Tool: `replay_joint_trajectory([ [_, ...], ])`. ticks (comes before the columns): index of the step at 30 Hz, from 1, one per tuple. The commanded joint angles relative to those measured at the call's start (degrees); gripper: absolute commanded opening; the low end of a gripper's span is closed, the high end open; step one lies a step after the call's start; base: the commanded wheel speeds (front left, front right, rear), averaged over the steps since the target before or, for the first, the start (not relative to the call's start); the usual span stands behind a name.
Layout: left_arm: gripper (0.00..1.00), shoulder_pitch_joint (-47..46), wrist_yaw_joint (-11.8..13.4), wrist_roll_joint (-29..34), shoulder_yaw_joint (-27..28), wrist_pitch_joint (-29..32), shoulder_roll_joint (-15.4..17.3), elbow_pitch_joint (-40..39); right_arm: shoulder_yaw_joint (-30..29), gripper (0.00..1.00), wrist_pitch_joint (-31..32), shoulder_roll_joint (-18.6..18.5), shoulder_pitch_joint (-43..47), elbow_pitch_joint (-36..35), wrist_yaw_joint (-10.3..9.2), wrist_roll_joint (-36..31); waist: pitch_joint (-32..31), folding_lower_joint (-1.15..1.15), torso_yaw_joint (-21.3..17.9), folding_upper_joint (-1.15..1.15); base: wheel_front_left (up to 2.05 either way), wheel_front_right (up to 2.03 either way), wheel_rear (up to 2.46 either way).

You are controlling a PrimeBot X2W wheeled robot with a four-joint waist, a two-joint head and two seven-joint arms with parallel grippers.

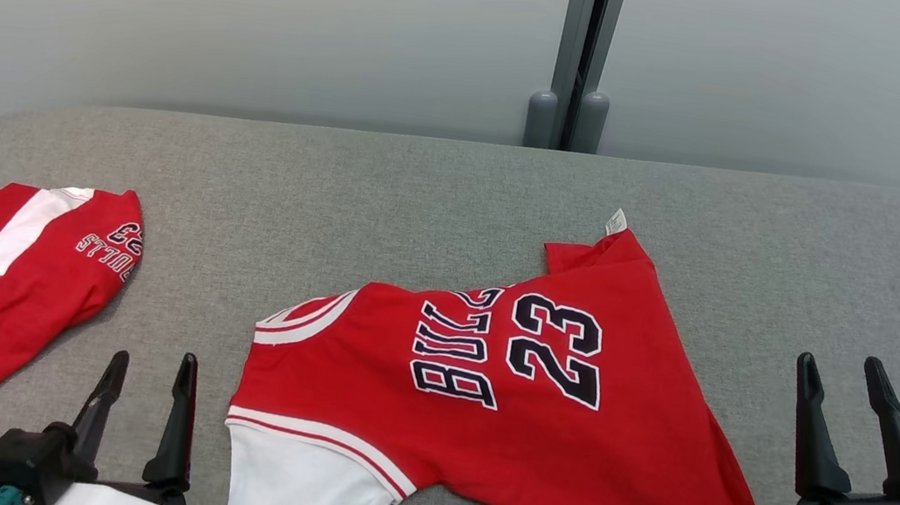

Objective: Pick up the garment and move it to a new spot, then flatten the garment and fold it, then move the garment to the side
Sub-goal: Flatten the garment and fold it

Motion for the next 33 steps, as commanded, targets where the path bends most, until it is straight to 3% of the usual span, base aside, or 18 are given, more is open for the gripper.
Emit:
replay_joint_trajectory([
  [1, 1.0, 0.1, -0.3, -0.6, -0.1, 1.2, 0.4, 0.1, -0.1, 1.0, -0.3, -1.0, 0.7, 0.9, 0.03, 0.5, -0.1, 0.0, 0.1, 0.0, 0.0, 0.0, 0.0],
  [5, 1.0, 1.6, -1.0, -3.2, -1.2, 9.1, 0.3, 0.7, 2.2, 1.0, 3.2, -4.0, 1.6, 4.9, 0.03, 3.5, -0.3, 0.0, 0.5, 0.0, 0.0, 0.0, 0.0],
  [9, 1.0, 3.2, -1.8, -4.9, -3.1, 17.0, 0.8, 0.3, 4.7, 1.0, 10.4, -6.4, 3.2, 8.5, 0.03, 7.6, 0.0, 0.0, 0.8, 0.0, 0.0, 0.0, 0.0],
  [18, 1.0, 6.5, -1.8, -8.0, -4.3, 28.3, 2.2, -2.5, 6.8, 1.0, 25.8, -6.5, 4.9, 12.6, 0.03, 15.8, 1.4, 0.0, 0.6, 0.0, 0.0, 0.0, 0.0],
  [29, 1.0, 8.8, -1.4, -10.8, -5.8, 37.5, 2.9, -3.2, 6.1, 1.0, 30.5, -5.4, 4.2, 12.8, 0.03, 15.8, 1.7, 0.0, 0.1, 0.0, 0.0, 0.0, 0.0],
  [33, 1.0, 8.3, -1.3, -11.5, -5.7, 37.9, 2.9, -2.6, 6.3, 1.0, 30.7, -4.9, 4.0, 12.5, 0.03, 15.3, 1.6, 0.0, -0.1, 0.0, 0.0, 0.0, 0.0],
])
